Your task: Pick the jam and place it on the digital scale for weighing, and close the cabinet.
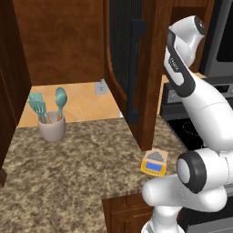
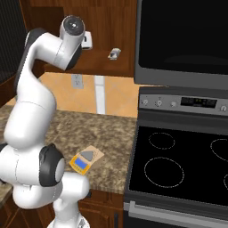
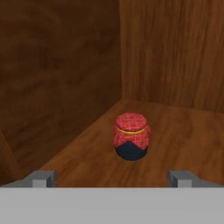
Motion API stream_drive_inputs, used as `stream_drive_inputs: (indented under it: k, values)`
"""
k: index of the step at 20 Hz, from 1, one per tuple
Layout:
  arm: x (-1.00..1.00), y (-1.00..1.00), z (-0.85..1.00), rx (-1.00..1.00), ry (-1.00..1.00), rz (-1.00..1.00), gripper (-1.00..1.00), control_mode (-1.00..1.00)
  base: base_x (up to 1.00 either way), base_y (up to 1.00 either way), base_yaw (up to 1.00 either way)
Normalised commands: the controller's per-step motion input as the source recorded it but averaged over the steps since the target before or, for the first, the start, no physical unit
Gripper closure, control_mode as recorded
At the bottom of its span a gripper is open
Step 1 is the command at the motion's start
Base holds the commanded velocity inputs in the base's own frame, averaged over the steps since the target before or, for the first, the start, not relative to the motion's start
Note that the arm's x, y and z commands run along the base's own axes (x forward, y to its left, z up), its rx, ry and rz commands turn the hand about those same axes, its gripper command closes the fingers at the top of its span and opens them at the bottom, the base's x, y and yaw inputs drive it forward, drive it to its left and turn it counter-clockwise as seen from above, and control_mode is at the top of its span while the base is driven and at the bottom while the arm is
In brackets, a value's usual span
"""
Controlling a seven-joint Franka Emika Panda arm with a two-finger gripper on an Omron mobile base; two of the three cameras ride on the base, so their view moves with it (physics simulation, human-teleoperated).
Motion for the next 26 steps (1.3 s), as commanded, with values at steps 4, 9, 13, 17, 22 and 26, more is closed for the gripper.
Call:
stream_drive_inputs:
  k: [4, 9, 13, 17, 22, 26]
  values:
    - [0.16, 0.00, 0.00, 0.00, 0.00, 0.02, -1.00, -1.00, 0.00, 0.00, 0.00]
    - [0.32, 0.03, -0.02, 0.00, 0.00, 0.01, -1.00, -1.00, 0.00, 0.00, 0.00]
    - [0.31, 0.10, -0.11, 0.00, 0.00, 0.00, -1.00, -1.00, 0.00, 0.00, 0.00]
    - [0.29, 0.05, -0.09, 0.00, 0.01, 0.00, -1.00, -1.00, 0.00, 0.00, 0.00]
    - [0.25, 0.00, -0.05, 0.00, 0.05, 0.02, -1.00, -1.00, 0.00, 0.00, 0.00]
    - [0.17, 0.03, -0.06, 0.00, 0.02, 0.02, -1.00, -1.00, 0.00, 0.00, 0.00]
